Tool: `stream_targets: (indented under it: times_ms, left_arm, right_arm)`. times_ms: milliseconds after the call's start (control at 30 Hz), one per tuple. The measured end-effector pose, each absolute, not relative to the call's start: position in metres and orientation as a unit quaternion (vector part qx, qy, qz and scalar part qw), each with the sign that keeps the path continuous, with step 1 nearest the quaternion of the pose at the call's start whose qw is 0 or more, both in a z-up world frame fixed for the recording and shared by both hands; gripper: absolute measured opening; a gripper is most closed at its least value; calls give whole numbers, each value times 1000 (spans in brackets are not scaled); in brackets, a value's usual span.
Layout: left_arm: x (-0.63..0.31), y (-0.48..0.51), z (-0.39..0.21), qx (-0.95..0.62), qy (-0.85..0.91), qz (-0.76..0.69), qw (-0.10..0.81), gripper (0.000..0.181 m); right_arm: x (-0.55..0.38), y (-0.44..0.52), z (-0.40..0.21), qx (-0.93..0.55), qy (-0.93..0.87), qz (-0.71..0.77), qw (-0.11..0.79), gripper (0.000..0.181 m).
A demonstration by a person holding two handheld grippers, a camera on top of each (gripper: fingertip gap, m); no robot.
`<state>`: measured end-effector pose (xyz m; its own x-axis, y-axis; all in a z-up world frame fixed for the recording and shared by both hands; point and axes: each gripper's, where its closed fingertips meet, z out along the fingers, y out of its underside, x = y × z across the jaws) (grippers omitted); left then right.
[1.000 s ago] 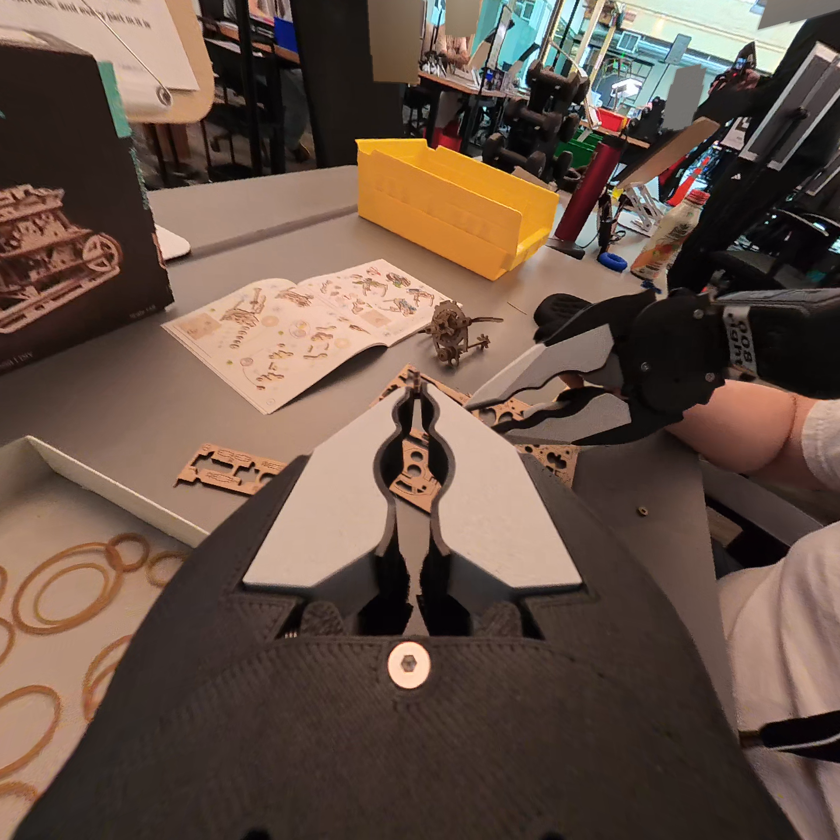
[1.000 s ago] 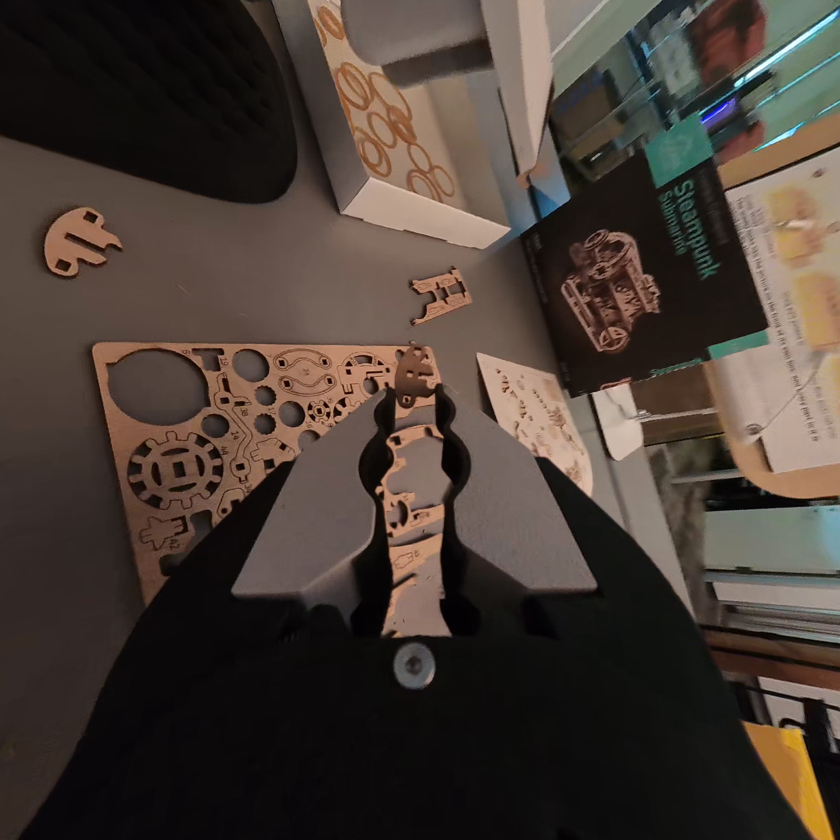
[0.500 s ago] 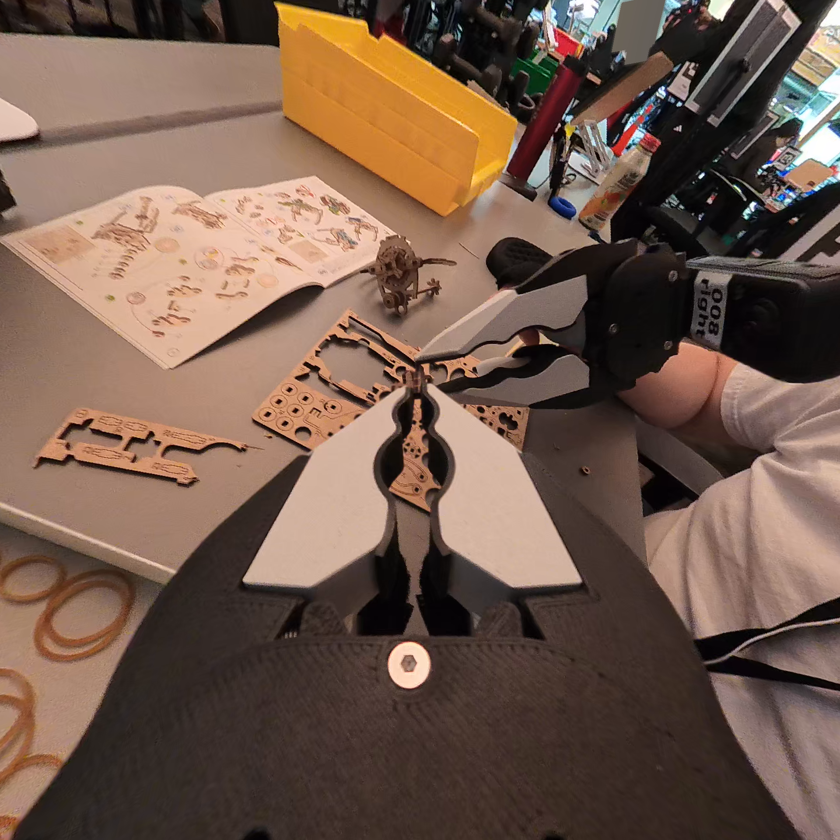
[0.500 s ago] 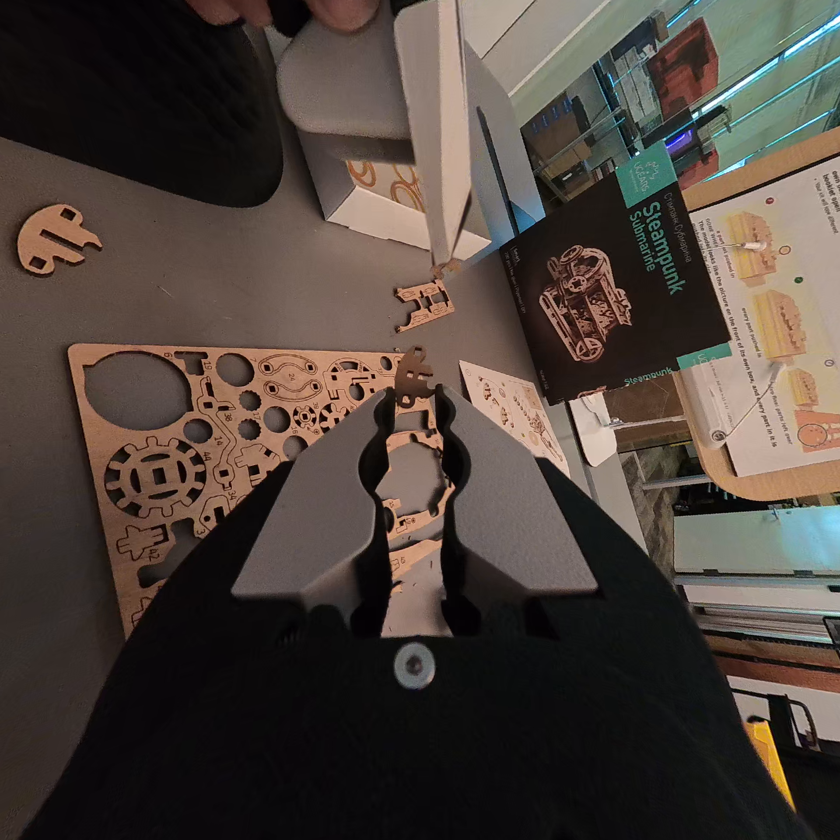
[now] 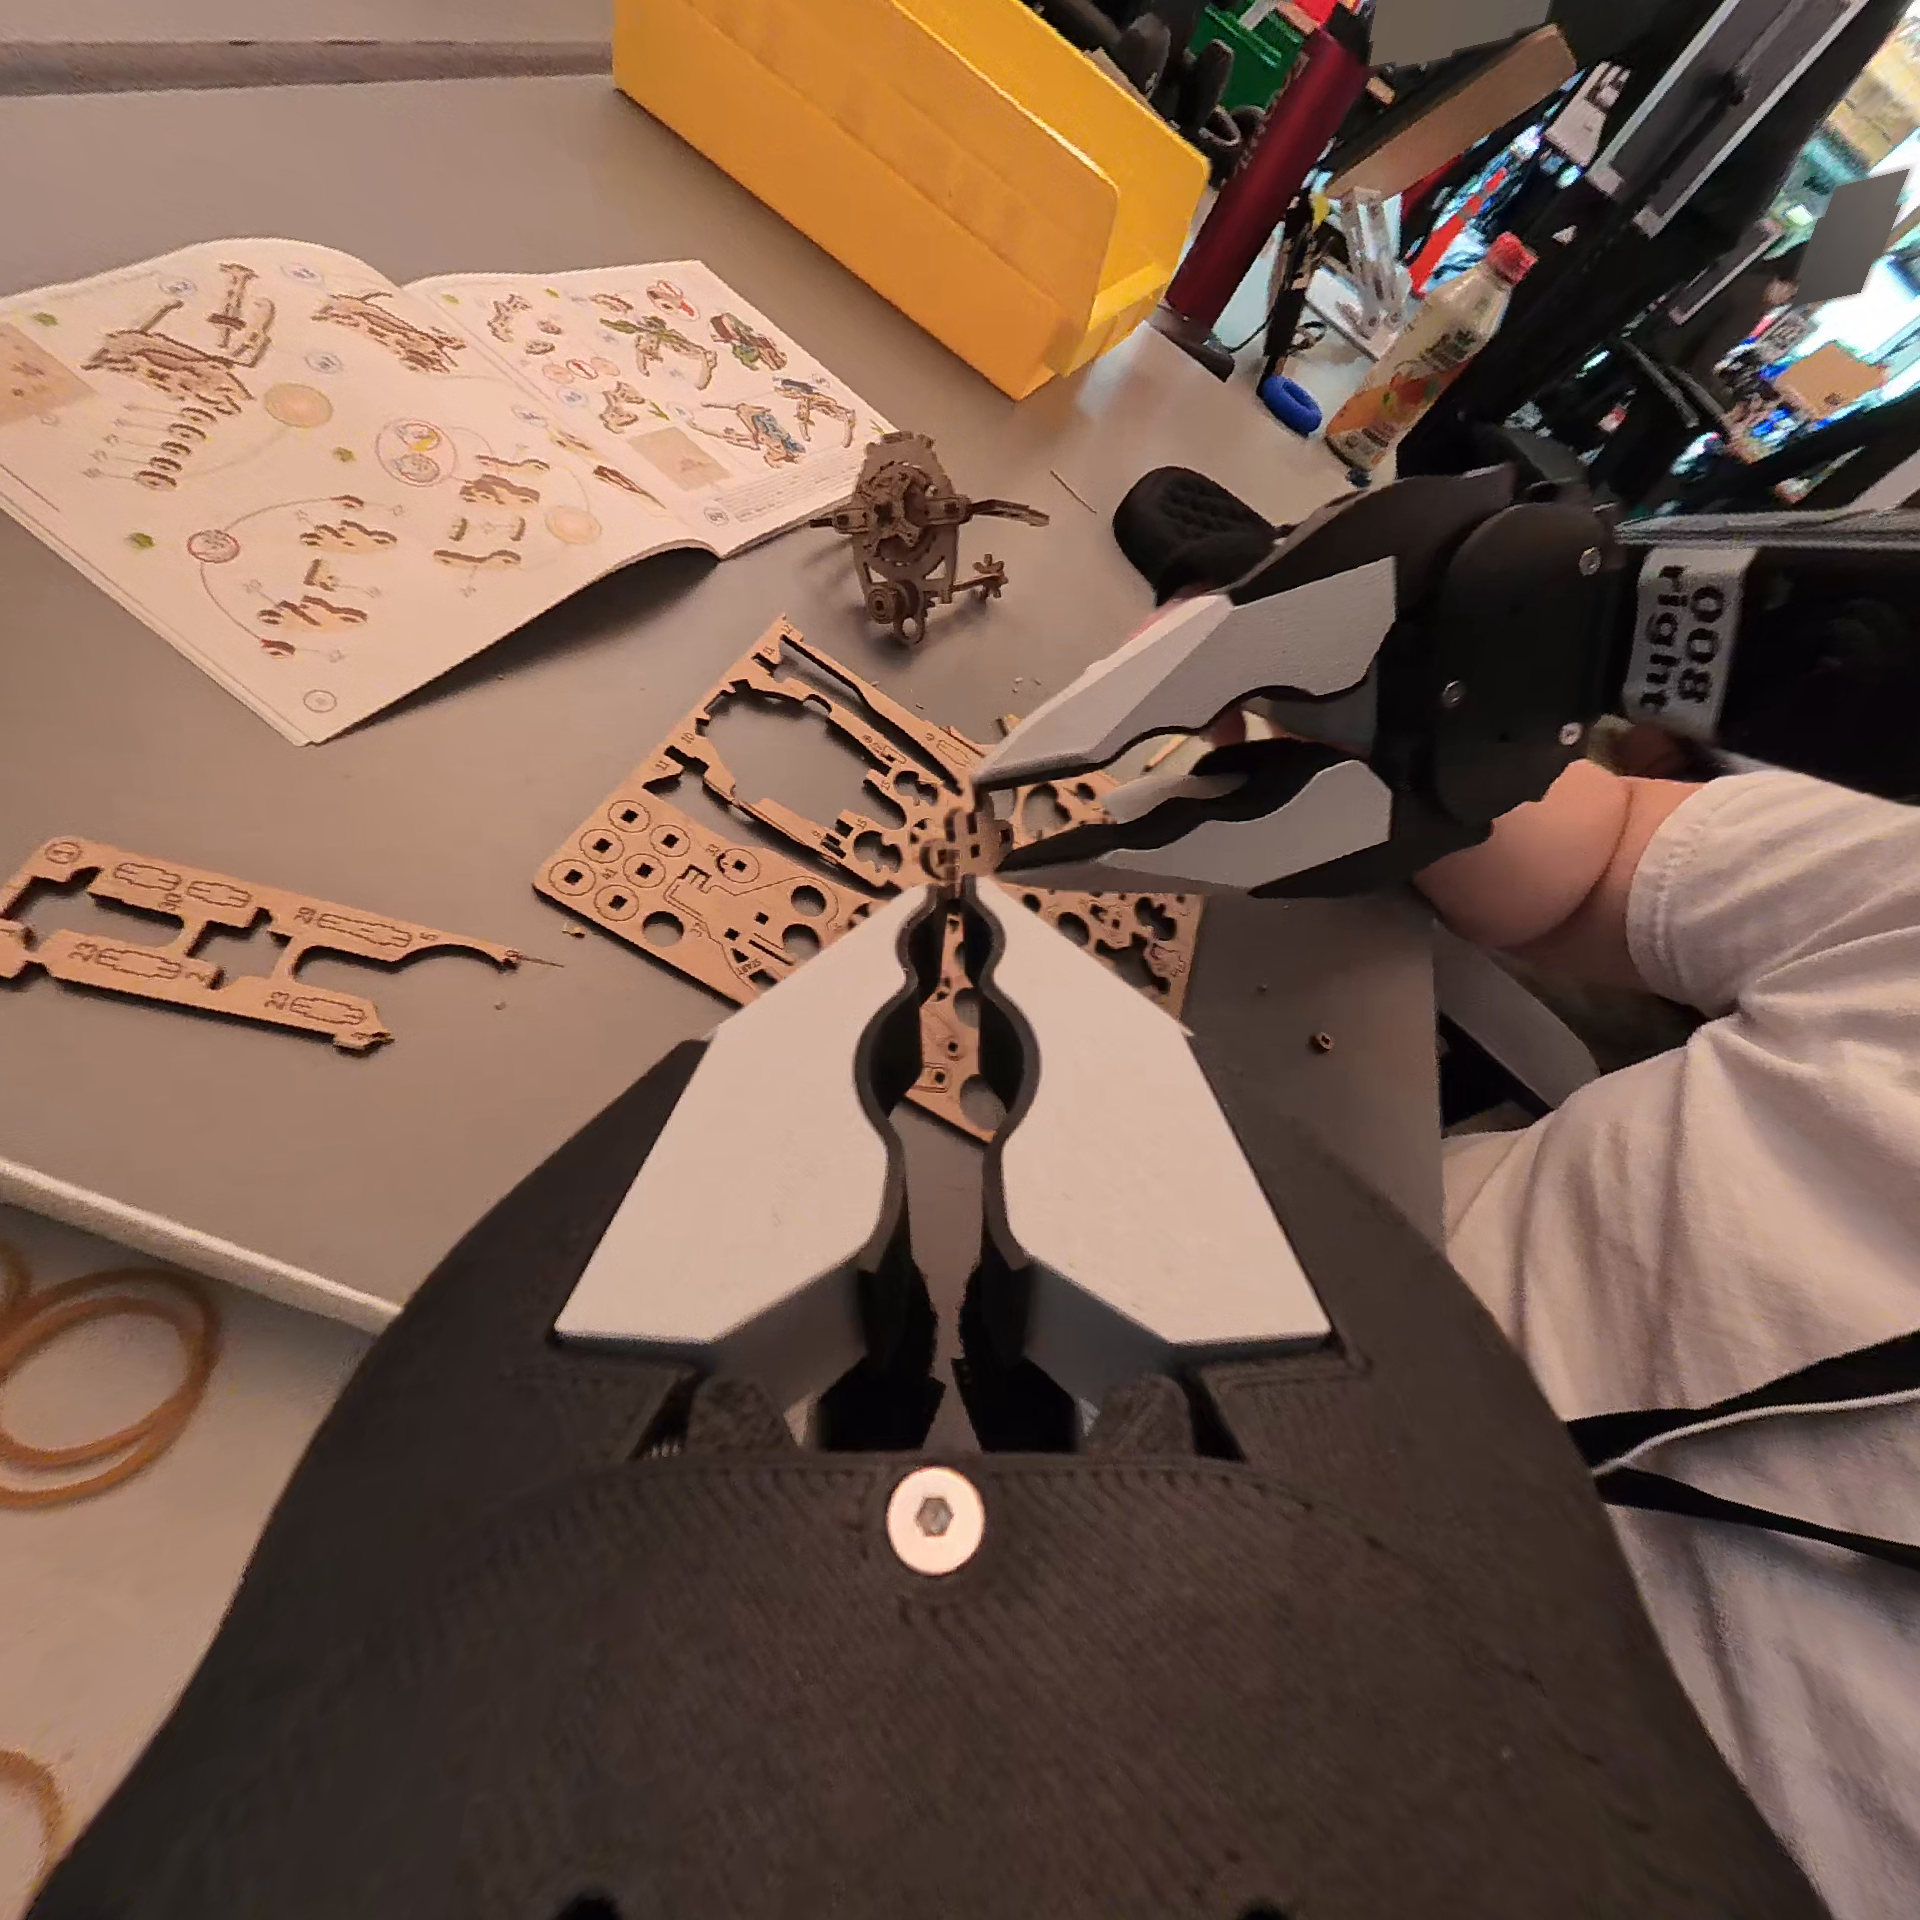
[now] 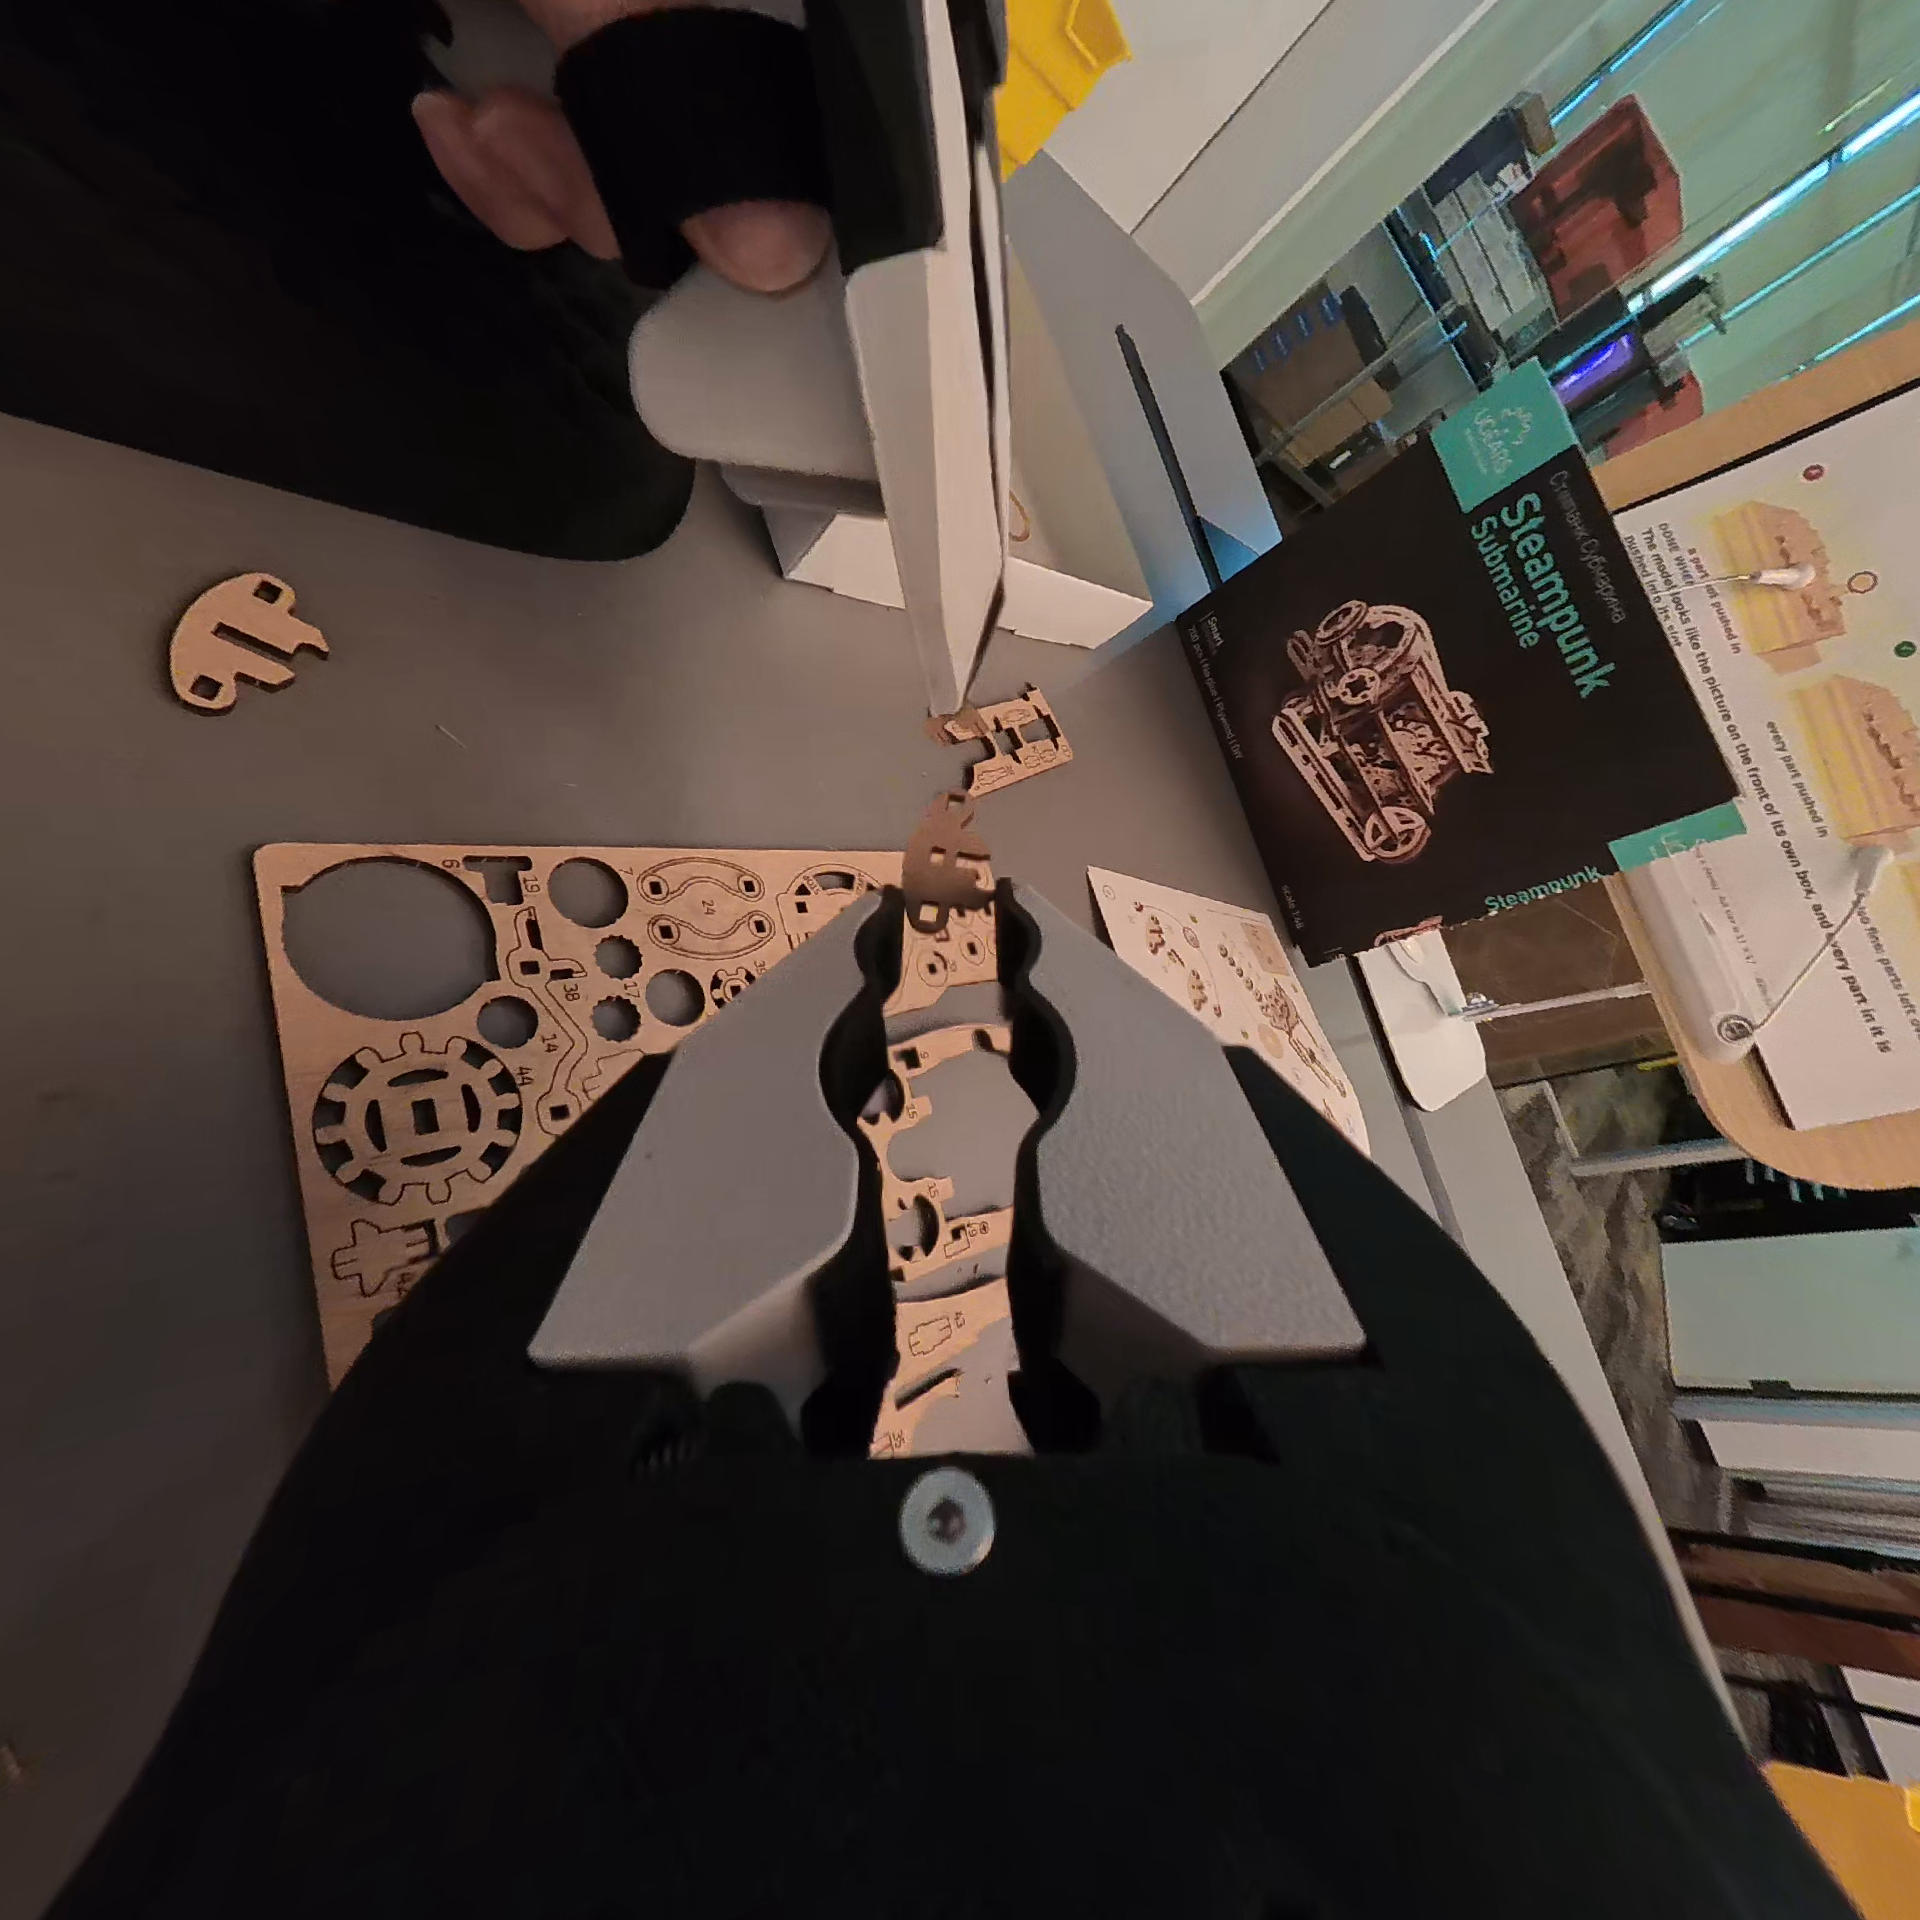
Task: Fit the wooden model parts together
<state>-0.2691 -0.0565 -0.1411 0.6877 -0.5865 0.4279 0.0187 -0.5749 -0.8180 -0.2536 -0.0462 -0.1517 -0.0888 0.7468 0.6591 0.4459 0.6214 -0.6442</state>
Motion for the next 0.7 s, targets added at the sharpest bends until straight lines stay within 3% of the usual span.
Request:
stream_targets:
  times_ms: [433, 700]
  left_arm:
    - [-257, -67, -123, -767, 165, -473, 400, 1]
    - [-264, -64, -124, -778, 171, -438, 416, 1]
  right_arm:
    - [-253, -54, -140, -410, -713, 195, 534, 15]
    - [-251, -55, -140, -413, -717, 215, 519, 15]
